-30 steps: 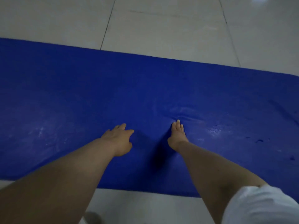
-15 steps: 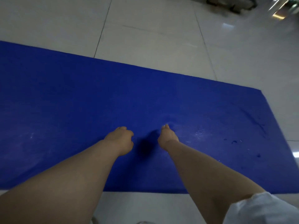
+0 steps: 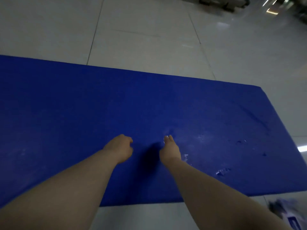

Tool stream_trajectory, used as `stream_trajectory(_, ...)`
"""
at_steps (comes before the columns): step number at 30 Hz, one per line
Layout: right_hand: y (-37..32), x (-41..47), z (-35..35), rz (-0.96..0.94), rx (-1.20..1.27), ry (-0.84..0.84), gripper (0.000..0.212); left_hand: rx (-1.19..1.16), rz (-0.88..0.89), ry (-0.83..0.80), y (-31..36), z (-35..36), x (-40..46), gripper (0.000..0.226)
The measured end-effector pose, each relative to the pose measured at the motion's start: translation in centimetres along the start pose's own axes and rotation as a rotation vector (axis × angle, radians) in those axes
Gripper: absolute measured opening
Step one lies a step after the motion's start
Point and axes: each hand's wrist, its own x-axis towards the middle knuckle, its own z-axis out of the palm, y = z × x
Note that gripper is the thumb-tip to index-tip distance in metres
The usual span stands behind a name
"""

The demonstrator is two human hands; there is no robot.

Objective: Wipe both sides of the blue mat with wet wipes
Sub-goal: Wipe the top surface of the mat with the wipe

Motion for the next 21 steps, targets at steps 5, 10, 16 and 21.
stream_trajectory(5, -0.1, 4.0, 5.5, -0.183, 0.046, 0.114, 0.069, -0.005, -0.010, 0.396, -4.3, 6.9, 2.1, 0.044)
stream_trajectory(10, -2.0, 4.7, 11.1, -0.576, -0.141, 0.290, 0.083, 0.049, 0.109, 0.562, -7.7, 10.7, 3.3, 0.043)
stream_trajectory(16, 8.1, 8.5, 5.9, -0.127, -0.192, 0.518, 0.078, 0.082, 0.074, 0.543, -7.4, 10.9, 3.3, 0.055)
stream_trajectory(21, 4.1, 6.0, 9.1, -0.245, -0.196, 0.500, 0.065, 0.087, 0.078, 0.541, -7.3, 10.8, 3.4, 0.055)
